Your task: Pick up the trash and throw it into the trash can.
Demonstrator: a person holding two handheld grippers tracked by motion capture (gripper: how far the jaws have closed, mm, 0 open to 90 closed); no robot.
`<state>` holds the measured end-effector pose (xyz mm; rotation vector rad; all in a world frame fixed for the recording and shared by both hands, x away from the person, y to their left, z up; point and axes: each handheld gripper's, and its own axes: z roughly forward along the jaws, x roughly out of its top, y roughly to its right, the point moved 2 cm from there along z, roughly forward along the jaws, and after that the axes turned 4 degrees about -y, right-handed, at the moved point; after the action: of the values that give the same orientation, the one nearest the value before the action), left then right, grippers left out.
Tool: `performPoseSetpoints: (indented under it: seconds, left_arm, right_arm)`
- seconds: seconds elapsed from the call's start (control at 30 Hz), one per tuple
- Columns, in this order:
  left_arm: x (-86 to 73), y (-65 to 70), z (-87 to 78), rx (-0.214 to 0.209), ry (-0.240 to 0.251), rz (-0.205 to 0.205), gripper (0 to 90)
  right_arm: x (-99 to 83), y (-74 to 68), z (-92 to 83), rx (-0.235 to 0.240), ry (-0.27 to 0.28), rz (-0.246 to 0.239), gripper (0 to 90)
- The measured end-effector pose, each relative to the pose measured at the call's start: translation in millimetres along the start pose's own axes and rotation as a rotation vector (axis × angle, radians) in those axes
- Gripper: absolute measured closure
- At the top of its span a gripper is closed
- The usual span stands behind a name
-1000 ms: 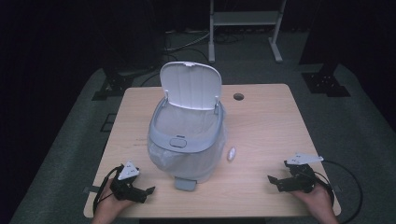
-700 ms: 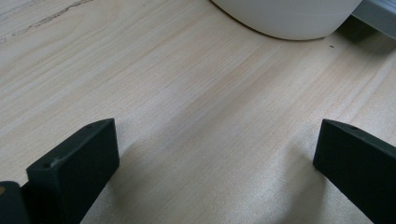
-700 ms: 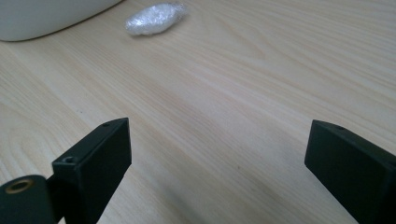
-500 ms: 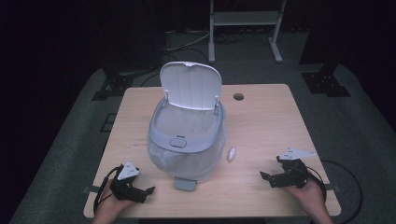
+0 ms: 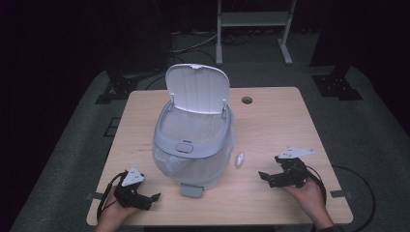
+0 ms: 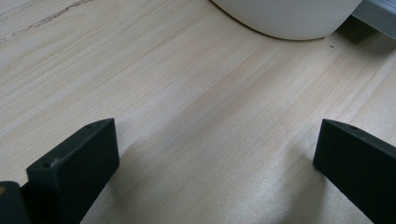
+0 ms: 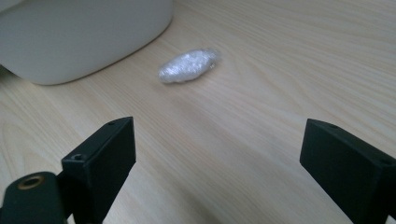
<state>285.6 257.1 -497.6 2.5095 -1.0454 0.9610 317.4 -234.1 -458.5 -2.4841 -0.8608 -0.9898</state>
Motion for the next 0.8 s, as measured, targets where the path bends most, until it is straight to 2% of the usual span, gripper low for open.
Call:
performPoseSetpoints:
  seconds: [0.1, 0.33, 0.6, 0.67, 0.8]
  left_arm:
    - [0.0, 0.0, 0.0, 0.000, 0.000, 0.000, 0.0]
    - [0.0, 0.0, 0.0, 0.000, 0.000, 0.000, 0.0]
    - [0.0, -0.1, 0.0, 0.000, 0.000, 0.001, 0.0]
    - [0.0, -0.1, 0.0, 0.000, 0.000, 0.000, 0.0]
    - [0.0, 0.0, 0.0, 0.000, 0.000, 0.000, 0.0]
  right_arm:
    - [8.6, -6.2, 7.6, 0.008, -0.005, -0.012, 9.5]
    - [15.6, -12.7, 19.7, 0.029, -0.019, -0.010, 9.7]
    - [24.0, -14.9, 28.9, 0.020, -0.012, 0.004, 9.8]
    - [25.9, -15.2, 31.0, 0.019, -0.010, 0.002, 13.2]
    - [30.3, -16.9, 37.9, 0.020, -0.011, 0.008, 13.2]
